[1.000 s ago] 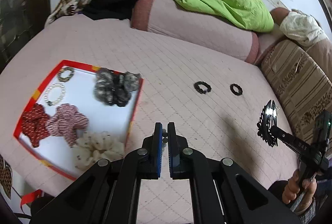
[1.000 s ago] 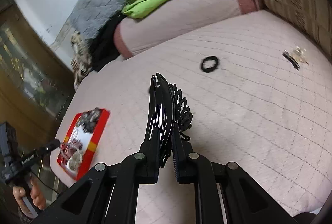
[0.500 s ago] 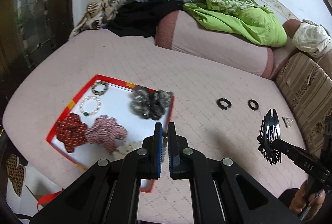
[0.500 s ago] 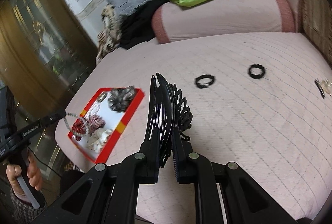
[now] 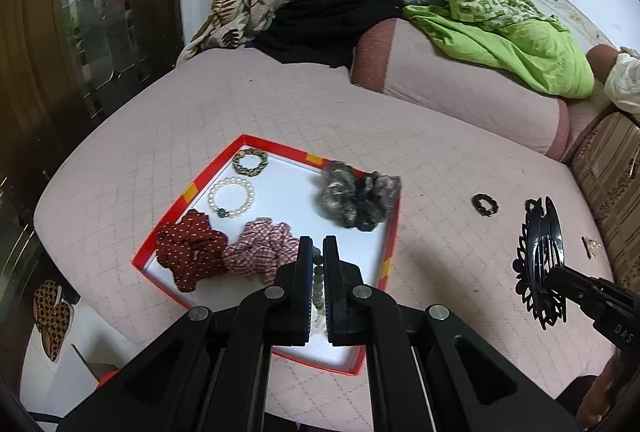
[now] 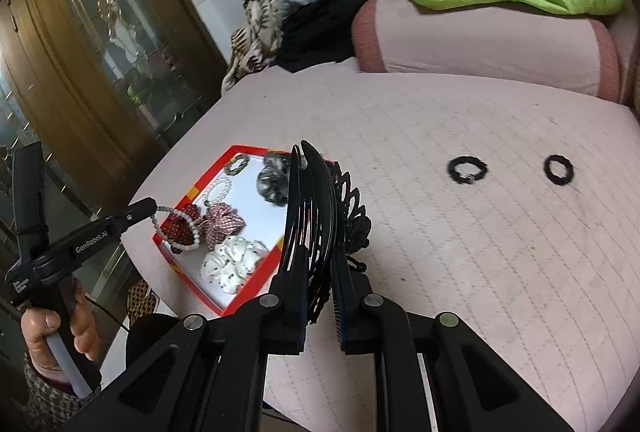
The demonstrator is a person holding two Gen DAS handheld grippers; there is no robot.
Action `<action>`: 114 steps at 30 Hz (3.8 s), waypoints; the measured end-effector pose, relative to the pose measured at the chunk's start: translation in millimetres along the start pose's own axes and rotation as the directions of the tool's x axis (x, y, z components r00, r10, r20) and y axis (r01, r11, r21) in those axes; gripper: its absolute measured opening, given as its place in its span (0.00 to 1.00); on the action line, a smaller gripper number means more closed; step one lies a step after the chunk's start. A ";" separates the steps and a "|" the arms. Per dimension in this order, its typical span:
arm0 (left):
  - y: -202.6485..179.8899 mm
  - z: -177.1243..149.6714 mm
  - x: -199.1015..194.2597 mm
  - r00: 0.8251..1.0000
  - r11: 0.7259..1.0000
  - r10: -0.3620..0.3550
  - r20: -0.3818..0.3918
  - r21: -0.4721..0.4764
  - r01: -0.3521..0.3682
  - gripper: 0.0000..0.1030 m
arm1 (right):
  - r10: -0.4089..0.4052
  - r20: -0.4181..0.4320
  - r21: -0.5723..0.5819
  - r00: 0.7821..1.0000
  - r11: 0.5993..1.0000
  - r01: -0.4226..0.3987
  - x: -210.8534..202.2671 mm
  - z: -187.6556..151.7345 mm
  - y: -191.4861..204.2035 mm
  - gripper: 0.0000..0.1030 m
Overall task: Organize jewelry
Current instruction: 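Carry bead bracelet into tray with left tool while right tool carries claw clip there, open both, then move both tools toward the two black elastic hair ties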
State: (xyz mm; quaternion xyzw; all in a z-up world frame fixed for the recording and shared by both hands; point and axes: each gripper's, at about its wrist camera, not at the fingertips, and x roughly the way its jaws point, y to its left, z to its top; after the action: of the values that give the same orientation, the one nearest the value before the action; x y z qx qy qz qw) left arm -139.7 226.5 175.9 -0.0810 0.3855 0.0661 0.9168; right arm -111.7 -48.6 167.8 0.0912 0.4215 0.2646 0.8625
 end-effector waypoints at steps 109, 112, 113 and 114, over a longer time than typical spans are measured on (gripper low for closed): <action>-177.7 35.4 16.6 0.973 0.940 -0.182 -0.143 0.264 0.215 0.43 | -0.257 -0.010 0.404 0.966 0.883 0.239 -59.9 -60.0 -211.3 0.45; -197.8 41.6 40.8 0.974 0.933 -0.154 -0.168 0.300 0.199 0.43 | -0.263 -0.013 0.424 0.965 0.873 0.243 -57.7 -59.0 -225.0 0.45; -201.6 43.1 47.5 0.974 0.931 -0.146 -0.172 0.310 0.194 0.43 | -0.268 -0.015 0.428 0.963 0.869 0.248 -56.2 -57.5 -229.5 0.45; -205.7 44.0 54.3 0.975 0.928 -0.139 -0.175 0.320 0.190 0.43 | -0.270 -0.016 0.430 0.963 0.867 0.251 -55.1 -56.7 -232.6 0.45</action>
State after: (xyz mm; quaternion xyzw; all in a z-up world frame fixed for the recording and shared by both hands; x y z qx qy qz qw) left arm -33.5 37.3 187.3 0.0392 0.4504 -0.0839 0.8880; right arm -95.1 -277.9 81.2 0.2266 0.4585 0.0445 0.8582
